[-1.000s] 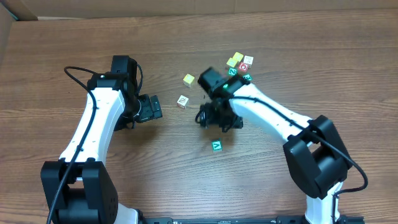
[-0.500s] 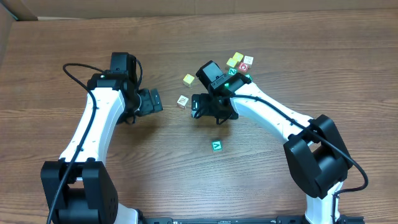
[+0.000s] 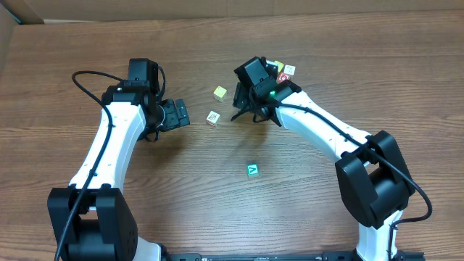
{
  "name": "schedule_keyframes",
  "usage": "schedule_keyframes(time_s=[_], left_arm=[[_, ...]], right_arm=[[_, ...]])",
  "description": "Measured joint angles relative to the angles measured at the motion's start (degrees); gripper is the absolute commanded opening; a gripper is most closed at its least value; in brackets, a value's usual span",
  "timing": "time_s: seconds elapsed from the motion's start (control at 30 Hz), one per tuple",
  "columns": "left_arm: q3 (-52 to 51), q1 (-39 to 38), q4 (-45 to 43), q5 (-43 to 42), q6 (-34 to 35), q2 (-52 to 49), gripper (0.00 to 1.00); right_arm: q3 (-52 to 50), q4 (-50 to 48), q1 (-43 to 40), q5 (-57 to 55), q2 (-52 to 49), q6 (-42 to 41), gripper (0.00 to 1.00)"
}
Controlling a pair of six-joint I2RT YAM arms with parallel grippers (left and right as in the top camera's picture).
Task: Flip 3 blocks
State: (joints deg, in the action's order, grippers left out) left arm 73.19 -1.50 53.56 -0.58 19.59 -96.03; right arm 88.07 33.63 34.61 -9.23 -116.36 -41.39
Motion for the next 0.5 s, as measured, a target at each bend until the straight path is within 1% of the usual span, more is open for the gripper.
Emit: schedule_keyframes(time_s=[0.13, 0.27, 0.37, 0.5], left_arm=[[0.0, 0.0, 0.0, 0.0, 0.0, 0.0, 1.00], [0.0, 0.0, 0.0, 0.0, 0.0, 0.0, 1.00], [0.0, 0.0, 0.0, 0.0, 0.0, 0.0, 1.00], [0.0, 0.0, 0.0, 0.0, 0.0, 0.0, 1.00]], right_arm=[[0.0, -2.0, 0.0, -3.3, -1.0, -0.4, 0.69], [0.0, -3.9, -0.2, -4.8, -4.0, -0.4, 0.69], [0.0, -5.4, -0.4, -5.2, -6.1, -0.4, 0.64], [0.0, -6.4, -0.6, -6.9, -7.1, -0.5, 0.64]])
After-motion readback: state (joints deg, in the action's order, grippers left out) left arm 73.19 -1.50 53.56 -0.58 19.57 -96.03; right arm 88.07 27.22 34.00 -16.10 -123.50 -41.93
